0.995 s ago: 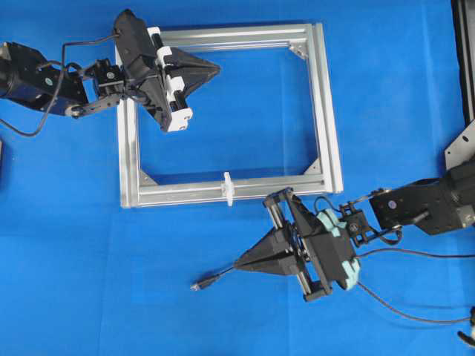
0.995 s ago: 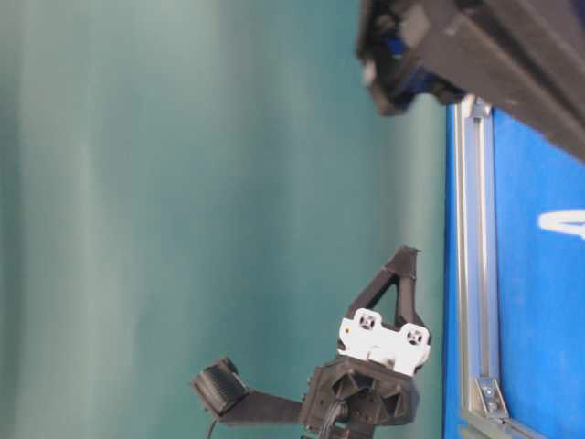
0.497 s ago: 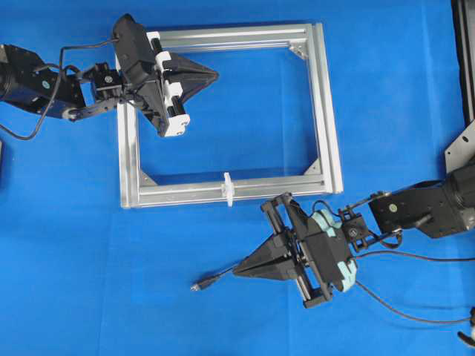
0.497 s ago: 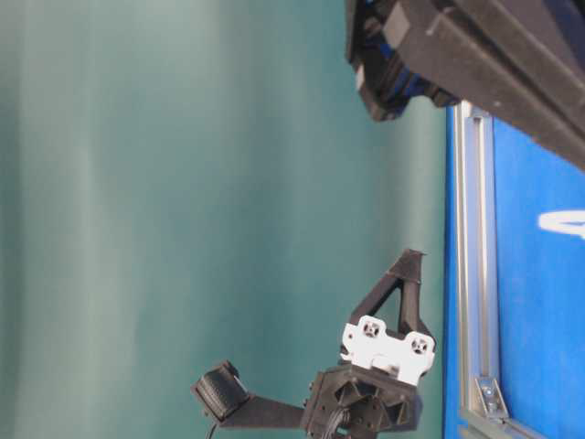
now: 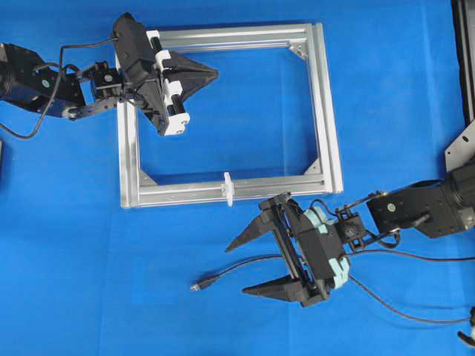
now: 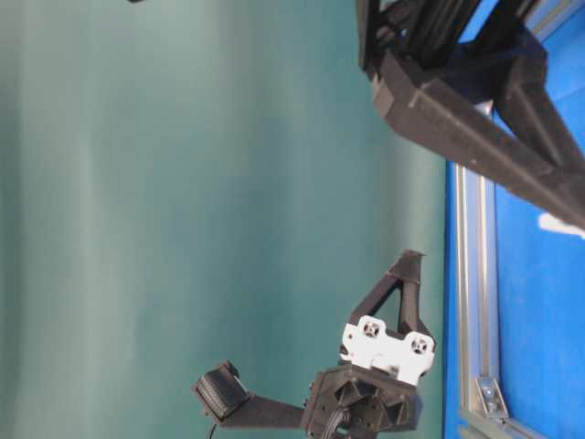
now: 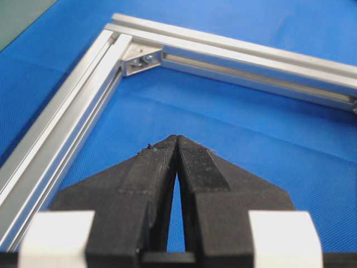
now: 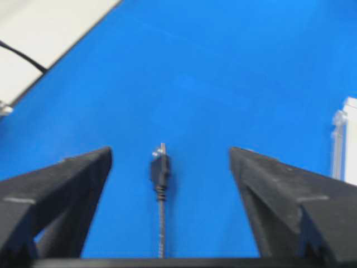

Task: Insert the wire through the string loop located in the center.
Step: 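Open the right gripper and lower it over the black USB cable plug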

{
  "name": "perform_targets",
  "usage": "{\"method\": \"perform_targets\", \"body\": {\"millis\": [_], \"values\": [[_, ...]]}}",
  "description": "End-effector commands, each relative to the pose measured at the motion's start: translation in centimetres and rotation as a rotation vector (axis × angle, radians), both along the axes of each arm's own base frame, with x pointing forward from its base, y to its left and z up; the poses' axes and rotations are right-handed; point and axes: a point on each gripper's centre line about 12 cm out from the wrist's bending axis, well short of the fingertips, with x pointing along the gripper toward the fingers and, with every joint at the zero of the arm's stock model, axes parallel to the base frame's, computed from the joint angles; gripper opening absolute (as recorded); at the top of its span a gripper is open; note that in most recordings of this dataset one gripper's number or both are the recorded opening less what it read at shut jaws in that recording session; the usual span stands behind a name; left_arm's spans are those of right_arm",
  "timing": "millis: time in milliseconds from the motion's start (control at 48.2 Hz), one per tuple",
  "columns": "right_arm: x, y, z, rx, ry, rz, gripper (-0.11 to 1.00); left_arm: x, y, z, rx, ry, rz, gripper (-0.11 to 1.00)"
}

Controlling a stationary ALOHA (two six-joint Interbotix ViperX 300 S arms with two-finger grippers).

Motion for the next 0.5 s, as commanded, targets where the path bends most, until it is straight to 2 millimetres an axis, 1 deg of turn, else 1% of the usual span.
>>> {"method": "perform_targets", "body": {"millis": [0, 41, 187, 477], "values": [[0.4, 0.1, 1.2, 0.014, -0.032, -0.002, 0.82, 0.2, 0.1, 1.4, 0.015, -0.042, -0.001, 0.00], [0.5, 0.1, 1.2, 0.016, -0.033, -0.002, 0.82, 0.2, 0.1, 1.4, 0.014, -0.039, -0.001, 0.00], [0.6, 0.2, 0.9, 0.010, -0.019, -0.003, 0.88, 0.2, 0.1, 1.4, 0.015, -0.040, -0.001, 0.00], [1.9, 0.4, -1.7, -0.017, 0.078, -0.017, 0.88, 0.2, 0.1, 1.5, 0.015, -0.042, -0.001, 0.00]]}}
